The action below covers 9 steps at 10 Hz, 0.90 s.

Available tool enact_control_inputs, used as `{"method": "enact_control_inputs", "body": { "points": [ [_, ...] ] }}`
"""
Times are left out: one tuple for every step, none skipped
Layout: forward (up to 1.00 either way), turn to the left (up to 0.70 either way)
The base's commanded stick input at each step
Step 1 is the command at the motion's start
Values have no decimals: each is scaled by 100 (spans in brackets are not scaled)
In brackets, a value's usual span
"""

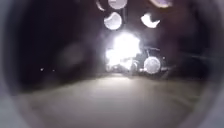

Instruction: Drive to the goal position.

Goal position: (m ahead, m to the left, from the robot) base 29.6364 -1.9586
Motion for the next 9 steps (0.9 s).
{"method": "enact_control_inputs", "body": {
  "points": [
    [100,0],
    [100,0],
    [100,0],
    [100,0],
    [100,0],
    [100,0],
    [100,0],
    [100,0],
    [100,0]
  ]
}}
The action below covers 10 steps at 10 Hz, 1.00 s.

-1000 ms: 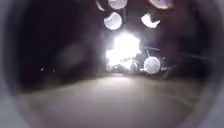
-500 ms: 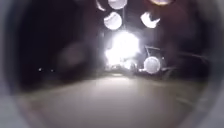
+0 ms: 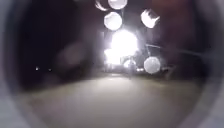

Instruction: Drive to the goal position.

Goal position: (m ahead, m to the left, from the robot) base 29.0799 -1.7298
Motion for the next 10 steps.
{"method": "enact_control_inputs", "body": {
  "points": [
    [100,0],
    [100,0],
    [100,0],
    [100,0],
    [100,0],
    [100,0],
    [100,0],
    [100,0],
    [100,0],
    [100,0]
  ]
}}
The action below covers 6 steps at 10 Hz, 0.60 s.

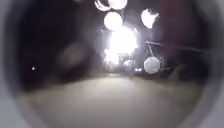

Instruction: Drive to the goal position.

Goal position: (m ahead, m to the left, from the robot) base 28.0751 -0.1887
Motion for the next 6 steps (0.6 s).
{"method": "enact_control_inputs", "body": {
  "points": [
    [100,0],
    [100,0],
    [100,0],
    [100,0],
    [100,0],
    [100,0]
  ]
}}
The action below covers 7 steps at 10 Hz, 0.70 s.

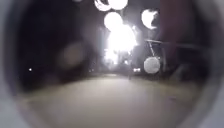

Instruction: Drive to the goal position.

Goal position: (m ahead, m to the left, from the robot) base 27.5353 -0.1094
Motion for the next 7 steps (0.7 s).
{"method": "enact_control_inputs", "body": {
  "points": [
    [100,0],
    [100,0],
    [100,0],
    [100,0],
    [100,0],
    [100,0],
    [100,0]
  ]
}}
